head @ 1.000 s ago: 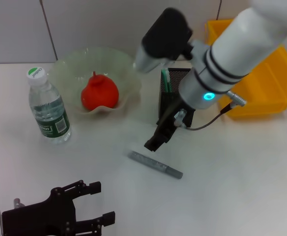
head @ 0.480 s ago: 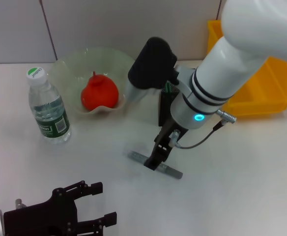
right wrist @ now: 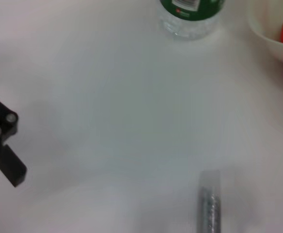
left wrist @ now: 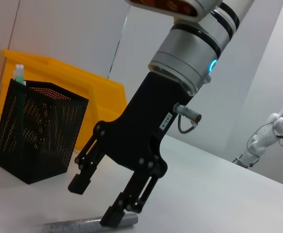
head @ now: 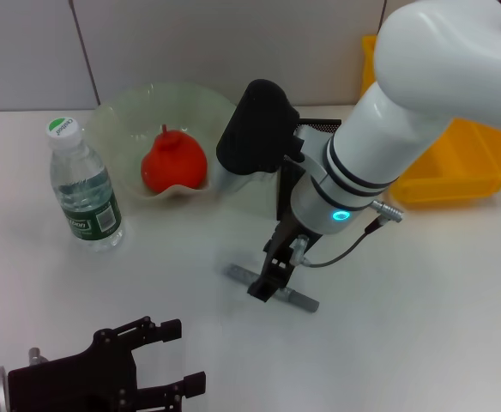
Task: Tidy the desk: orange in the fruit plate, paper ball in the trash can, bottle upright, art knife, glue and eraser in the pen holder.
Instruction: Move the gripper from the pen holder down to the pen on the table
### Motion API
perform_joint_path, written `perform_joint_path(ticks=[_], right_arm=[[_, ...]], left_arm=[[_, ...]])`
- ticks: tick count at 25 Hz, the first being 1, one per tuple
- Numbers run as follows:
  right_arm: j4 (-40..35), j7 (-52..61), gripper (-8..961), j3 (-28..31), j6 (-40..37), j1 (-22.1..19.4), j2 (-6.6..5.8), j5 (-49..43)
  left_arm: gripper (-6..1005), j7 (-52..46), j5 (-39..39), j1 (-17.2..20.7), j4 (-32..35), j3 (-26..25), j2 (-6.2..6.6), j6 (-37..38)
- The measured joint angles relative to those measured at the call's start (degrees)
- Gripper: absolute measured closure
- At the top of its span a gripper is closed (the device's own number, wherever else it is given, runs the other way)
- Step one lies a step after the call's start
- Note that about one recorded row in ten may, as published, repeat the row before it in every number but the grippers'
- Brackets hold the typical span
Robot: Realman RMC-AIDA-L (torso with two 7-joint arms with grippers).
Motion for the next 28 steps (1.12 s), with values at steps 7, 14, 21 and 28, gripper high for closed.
perform_joint_path(ticks=[7, 14, 21, 28], right_arm=[[-0.9, -0.6, 264, -1.7, 2.4, -0.1, 0.00, 1.5], [-1.6, -1.3, 421, -1.9, 3.3, -0.3, 0.00, 2.6], [-2.0, -1.5, 539, -2.0, 4.3, -0.5, 0.00, 3.0], [-2.8, -1.8, 543, -3.3, 5.2, -0.5, -0.01, 5.0]], left_arm=[[139, 0.0, 0.0, 0.0, -0.1, -0.1, 0.00, 0.0], [139, -0.1, 0.0, -0.1, -0.5, -0.3, 0.00, 0.0], [139, -0.1, -0.2, 0.0, -0.5, -0.4, -0.05, -0.1], [139, -0.1, -0.2, -0.1, -0.5, -0.4, -0.08, -0.2]])
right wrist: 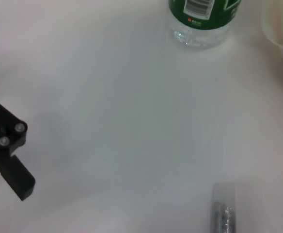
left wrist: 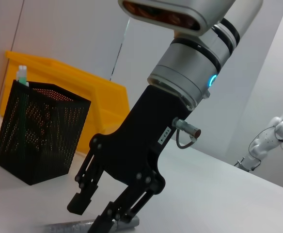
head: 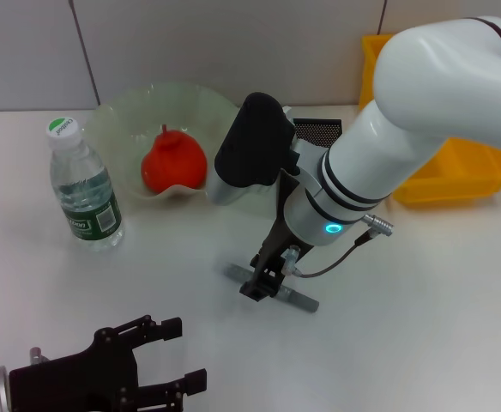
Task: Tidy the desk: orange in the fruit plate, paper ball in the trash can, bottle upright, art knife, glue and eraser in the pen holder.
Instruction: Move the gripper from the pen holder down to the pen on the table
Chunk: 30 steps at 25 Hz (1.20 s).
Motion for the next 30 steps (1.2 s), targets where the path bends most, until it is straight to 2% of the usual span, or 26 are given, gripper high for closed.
perform_joint_path(ticks=[22, 30], right_arm=[[-1.7, -0.1, 599, -0.1, 1.7, 0.0, 0.09, 0.8], [-2.4, 0.0, 591, -0.1, 2.3, -0.3, 0.09, 0.8]], left_arm=[[138, 0.0, 0.1, -0.3, 0.1, 0.3, 0.00, 0.4], [138, 0.0, 0.2, -0.3, 0.1, 0.1, 0.00, 0.7]])
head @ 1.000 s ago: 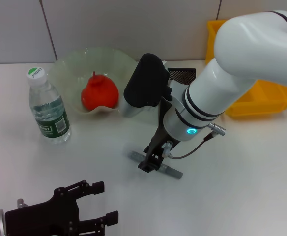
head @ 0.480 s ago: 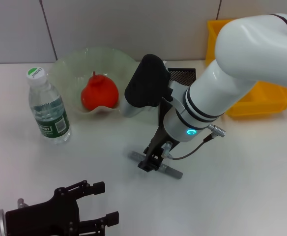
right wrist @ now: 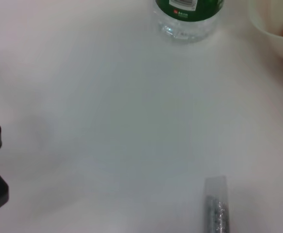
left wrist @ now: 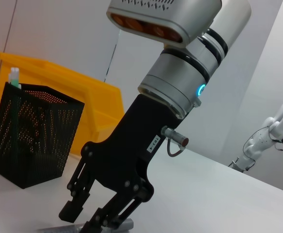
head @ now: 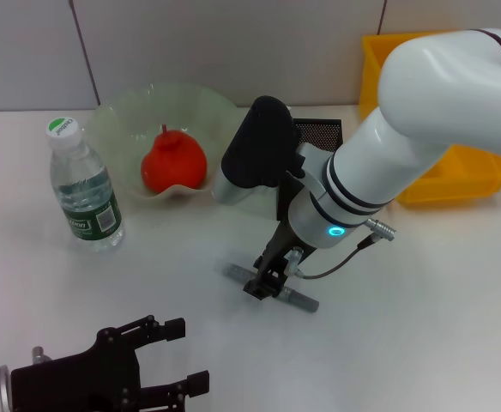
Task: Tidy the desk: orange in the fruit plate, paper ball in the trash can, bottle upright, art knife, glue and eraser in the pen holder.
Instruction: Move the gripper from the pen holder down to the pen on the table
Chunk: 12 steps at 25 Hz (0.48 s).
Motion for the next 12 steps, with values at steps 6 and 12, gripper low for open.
perform_joint_path(ticks=[6, 12], right_arm=[[0.0, 0.0, 592, 0.0, 0.5, -0.3, 0.00, 0.0], [0.0, 0.1, 593, 0.0, 0.1, -0.1, 0.00, 0.0]], left_arm=[[138, 0.0, 0.0, 0.0, 0.1, 0.0, 0.00, 0.0], [138, 0.0, 0.0, 0.0, 0.1, 0.0, 0.00, 0.0]])
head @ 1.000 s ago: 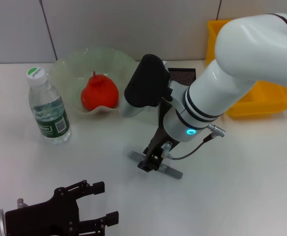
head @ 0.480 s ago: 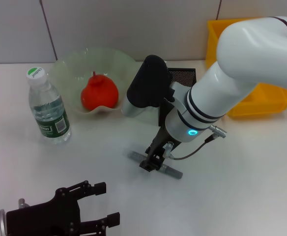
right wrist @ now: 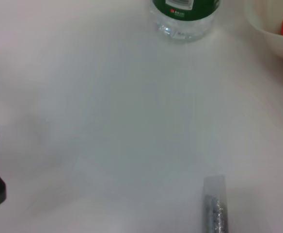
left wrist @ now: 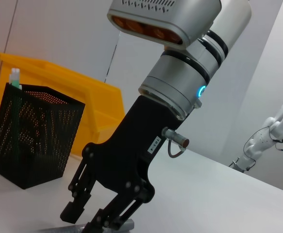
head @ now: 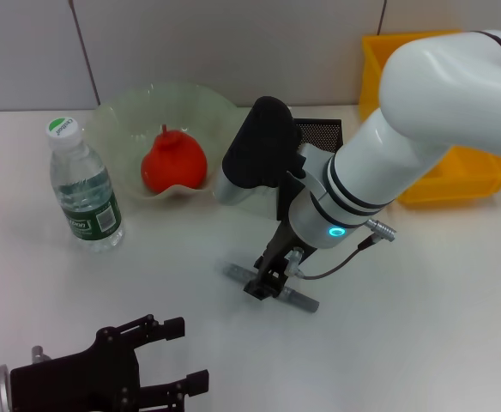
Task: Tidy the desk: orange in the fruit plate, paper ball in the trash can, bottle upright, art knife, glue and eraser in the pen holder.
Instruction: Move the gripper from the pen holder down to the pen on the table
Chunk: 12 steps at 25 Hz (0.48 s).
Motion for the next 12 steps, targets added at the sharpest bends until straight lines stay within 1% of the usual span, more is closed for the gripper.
perform_joint_path(ticks=[4, 12], right_arm=[[0.1, 0.1, 594, 0.0, -1.3, 0.6, 0.00, 0.0], [-0.5, 0.8, 595, 0.0, -4.0, 3.4, 0.00, -0.4]], left_arm=[[138, 0.0, -0.2, 0.1, 0.0, 0.0, 0.00, 0.0], [139, -0.8, -0.3, 0.0, 0.1, -0.1, 0.02, 0.0]])
